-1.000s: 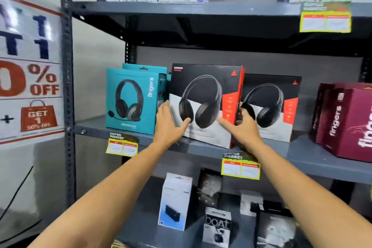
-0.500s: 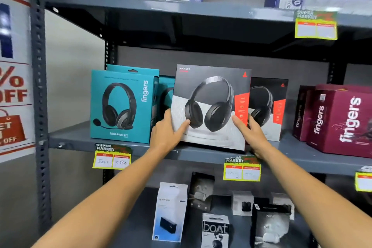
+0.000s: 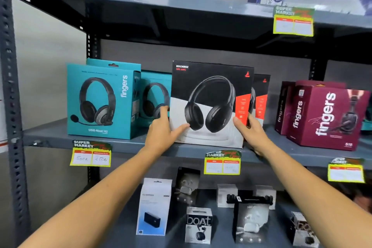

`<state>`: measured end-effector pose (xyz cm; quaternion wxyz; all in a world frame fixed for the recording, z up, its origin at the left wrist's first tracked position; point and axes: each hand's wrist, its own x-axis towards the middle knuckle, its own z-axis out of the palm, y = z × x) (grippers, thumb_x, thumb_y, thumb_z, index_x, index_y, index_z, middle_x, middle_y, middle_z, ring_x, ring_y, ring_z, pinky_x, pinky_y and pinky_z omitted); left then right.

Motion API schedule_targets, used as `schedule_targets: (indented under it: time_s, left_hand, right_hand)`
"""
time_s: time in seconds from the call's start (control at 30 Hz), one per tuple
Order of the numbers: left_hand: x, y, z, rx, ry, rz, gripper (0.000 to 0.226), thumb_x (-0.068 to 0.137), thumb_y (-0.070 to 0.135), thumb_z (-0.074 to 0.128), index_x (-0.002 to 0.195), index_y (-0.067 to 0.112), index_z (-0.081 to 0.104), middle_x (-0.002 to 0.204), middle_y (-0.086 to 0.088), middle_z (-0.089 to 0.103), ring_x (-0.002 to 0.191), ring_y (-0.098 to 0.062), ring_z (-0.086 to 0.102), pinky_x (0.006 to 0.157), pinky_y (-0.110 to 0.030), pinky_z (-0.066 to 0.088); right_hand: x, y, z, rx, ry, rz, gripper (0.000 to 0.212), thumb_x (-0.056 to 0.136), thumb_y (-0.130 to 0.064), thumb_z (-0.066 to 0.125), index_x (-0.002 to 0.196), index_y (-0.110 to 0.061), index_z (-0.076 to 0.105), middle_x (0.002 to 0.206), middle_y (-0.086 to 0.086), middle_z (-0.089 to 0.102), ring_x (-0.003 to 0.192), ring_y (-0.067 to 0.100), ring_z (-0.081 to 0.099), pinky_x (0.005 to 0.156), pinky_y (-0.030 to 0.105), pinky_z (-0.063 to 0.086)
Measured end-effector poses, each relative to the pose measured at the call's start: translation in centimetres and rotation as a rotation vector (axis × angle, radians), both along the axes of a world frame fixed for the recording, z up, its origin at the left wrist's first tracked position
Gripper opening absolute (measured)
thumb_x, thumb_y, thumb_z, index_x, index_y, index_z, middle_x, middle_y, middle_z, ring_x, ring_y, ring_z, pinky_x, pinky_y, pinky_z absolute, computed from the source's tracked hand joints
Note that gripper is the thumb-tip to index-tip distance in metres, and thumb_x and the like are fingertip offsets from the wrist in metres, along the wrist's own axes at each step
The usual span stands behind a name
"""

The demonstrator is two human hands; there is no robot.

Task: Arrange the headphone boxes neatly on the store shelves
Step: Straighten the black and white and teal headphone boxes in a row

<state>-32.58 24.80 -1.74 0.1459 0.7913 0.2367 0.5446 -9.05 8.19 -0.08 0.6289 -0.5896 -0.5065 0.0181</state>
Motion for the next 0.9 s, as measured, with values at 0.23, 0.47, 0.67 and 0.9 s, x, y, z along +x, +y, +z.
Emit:
schedule_targets:
  time_s: [0.23, 0.47, 0.67, 0.9]
  left_hand:
    - [7.7, -5.0, 1.7, -0.049, 0.003, -0.144, 0.069, 0.081, 0.044, 0.071, 0.129, 0.011, 0.033, 0.118, -0.018, 0.064, 0.105, -0.038, 0.059, 0.079, -0.043, 0.050]
    - [13.0, -7.4, 1.6, -0.091, 0.080, -0.136, 0.062, 0.079, 0.042, 0.074, 0.117, 0.010, 0.036, 0.109, -0.018, 0.064, 0.096, -0.037, 0.061, 0.078, -0.045, 0.051]
    - [13.6, -6.7, 1.2, -0.074, 0.093, -0.092, 0.058, 0.071, 0.051, 0.077, 0.096, 0.019, 0.037, 0.084, 0.003, 0.058, 0.076, -0.018, 0.058, 0.054, -0.024, 0.042]
    - [13.0, -7.4, 0.6, -0.066, -0.015, -0.045, 0.057, 0.074, 0.050, 0.074, 0.106, 0.012, 0.047, 0.099, -0.006, 0.066, 0.088, -0.020, 0.063, 0.079, -0.036, 0.055]
  right_hand:
    - [6.0, -5.0, 0.6, 0.091, 0.036, -0.129, 0.021, 0.094, -0.023, 0.060, 0.114, -0.026, 0.061, 0.094, -0.017, 0.070, 0.085, -0.003, 0.061, 0.074, 0.008, 0.047]
    - [10.2, -7.9, 0.3, 0.019, 0.005, -0.157, 0.042, 0.095, -0.031, 0.057, 0.134, -0.016, 0.051, 0.115, -0.003, 0.066, 0.098, 0.005, 0.060, 0.079, 0.012, 0.044]
    - [11.7, -7.7, 0.0, -0.015, 0.081, -0.047, 0.048, 0.096, -0.031, 0.056, 0.140, -0.019, 0.043, 0.117, -0.009, 0.063, 0.107, 0.002, 0.057, 0.093, 0.021, 0.042]
    - [10.9, -8.0, -0.7, 0.138, -0.078, -0.407, 0.057, 0.083, -0.033, 0.073, 0.124, -0.006, 0.045, 0.115, 0.007, 0.056, 0.099, 0.021, 0.054, 0.087, 0.033, 0.045]
